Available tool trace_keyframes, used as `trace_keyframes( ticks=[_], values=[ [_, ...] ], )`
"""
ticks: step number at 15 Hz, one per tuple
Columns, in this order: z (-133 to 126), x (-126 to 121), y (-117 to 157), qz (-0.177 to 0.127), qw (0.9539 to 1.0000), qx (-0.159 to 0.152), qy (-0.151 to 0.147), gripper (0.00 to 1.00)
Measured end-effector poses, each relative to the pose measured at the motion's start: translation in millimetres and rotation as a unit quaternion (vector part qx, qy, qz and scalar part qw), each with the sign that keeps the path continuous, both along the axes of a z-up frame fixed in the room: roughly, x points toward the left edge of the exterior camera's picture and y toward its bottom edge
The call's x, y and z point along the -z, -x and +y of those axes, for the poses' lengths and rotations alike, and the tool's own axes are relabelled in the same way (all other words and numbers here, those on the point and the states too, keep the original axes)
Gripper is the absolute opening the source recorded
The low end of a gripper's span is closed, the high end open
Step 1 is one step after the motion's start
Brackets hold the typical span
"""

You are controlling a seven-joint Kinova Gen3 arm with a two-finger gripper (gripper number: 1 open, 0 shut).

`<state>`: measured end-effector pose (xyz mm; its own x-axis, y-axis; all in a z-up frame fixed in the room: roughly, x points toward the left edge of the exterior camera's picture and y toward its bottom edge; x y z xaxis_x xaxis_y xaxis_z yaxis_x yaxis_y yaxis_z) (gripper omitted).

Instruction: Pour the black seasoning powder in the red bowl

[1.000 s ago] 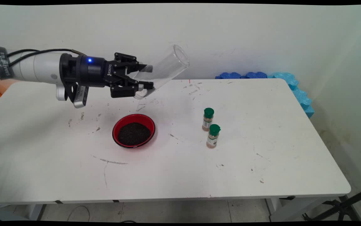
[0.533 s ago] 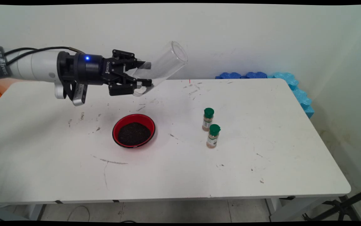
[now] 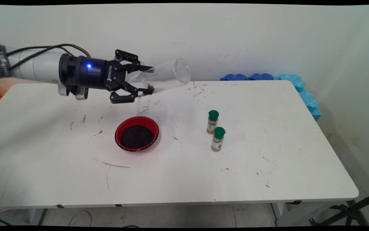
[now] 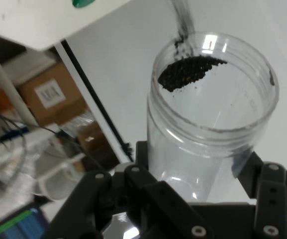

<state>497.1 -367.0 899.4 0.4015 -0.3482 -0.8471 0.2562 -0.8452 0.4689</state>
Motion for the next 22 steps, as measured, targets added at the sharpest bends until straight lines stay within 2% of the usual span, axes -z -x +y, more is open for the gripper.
trace_keyframes(
  ticks=[3,6,7,10,13,16,19,22],
  values=[
    [-5,-2,2,-0.036,0.9973,0.025,0.060,0.00],
    [-10,-5,4,-0.073,0.9889,0.051,0.119,0.00],
    [-12,-5,5,-0.087,0.9846,0.061,0.139,0.00],
    [-18,-9,9,-0.130,0.9653,0.091,0.207,0.00],
    [-23,-12,13,-0.167,0.9382,0.127,0.275,0.00],
    [-28,-16,16,-0.202,0.9050,0.157,0.340,0.00],
    [-32,-20,21,-0.231,0.8647,0.189,0.404,0.00],
    [-35,-23,27,-0.257,0.8171,0.222,0.466,0.00]
  ],
)
